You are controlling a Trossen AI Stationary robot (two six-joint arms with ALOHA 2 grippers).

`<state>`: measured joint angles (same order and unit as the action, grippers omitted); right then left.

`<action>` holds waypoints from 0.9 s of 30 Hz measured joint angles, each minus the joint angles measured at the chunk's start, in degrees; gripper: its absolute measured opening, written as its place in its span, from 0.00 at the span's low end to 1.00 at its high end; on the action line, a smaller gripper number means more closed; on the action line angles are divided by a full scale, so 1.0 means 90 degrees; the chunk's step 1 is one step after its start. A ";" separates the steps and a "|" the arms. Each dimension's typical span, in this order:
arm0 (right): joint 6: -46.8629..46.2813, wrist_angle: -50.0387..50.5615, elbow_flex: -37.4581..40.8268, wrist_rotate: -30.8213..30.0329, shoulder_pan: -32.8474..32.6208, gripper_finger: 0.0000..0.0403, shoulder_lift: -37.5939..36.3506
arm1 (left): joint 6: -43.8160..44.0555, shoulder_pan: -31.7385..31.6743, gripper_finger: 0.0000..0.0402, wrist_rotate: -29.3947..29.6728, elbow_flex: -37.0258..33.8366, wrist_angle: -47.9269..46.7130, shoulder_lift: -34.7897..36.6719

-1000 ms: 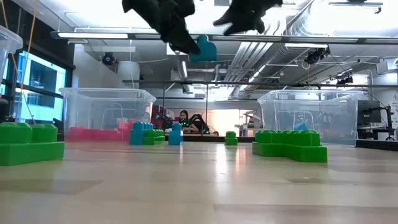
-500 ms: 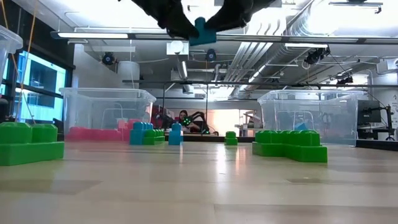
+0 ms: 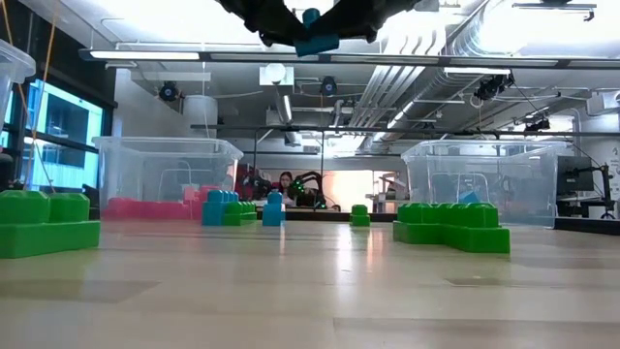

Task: Sort blocks
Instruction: Put the blue game piece into the top right transparent bin

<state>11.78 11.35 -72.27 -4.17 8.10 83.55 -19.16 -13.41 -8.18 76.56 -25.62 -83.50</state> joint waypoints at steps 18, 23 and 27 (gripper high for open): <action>-0.0095 0.0259 0.0000 -0.0256 0.0171 0.01 -0.0086 | 0.0080 -0.0125 0.59 0.0573 0.0000 -0.0669 0.0721; -0.0163 0.1052 0.0000 -0.0562 0.0399 0.01 -0.0334 | 0.0148 -0.0595 0.60 0.1194 0.0004 -0.1458 0.1281; -0.0486 0.2180 0.0000 -0.1052 0.0638 0.01 -0.0604 | 0.0640 -0.1080 0.60 0.0752 -0.0506 -0.1272 0.1683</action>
<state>7.40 30.97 -72.27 -13.64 13.84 78.11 -13.41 -23.13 -1.41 72.01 -37.06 -68.36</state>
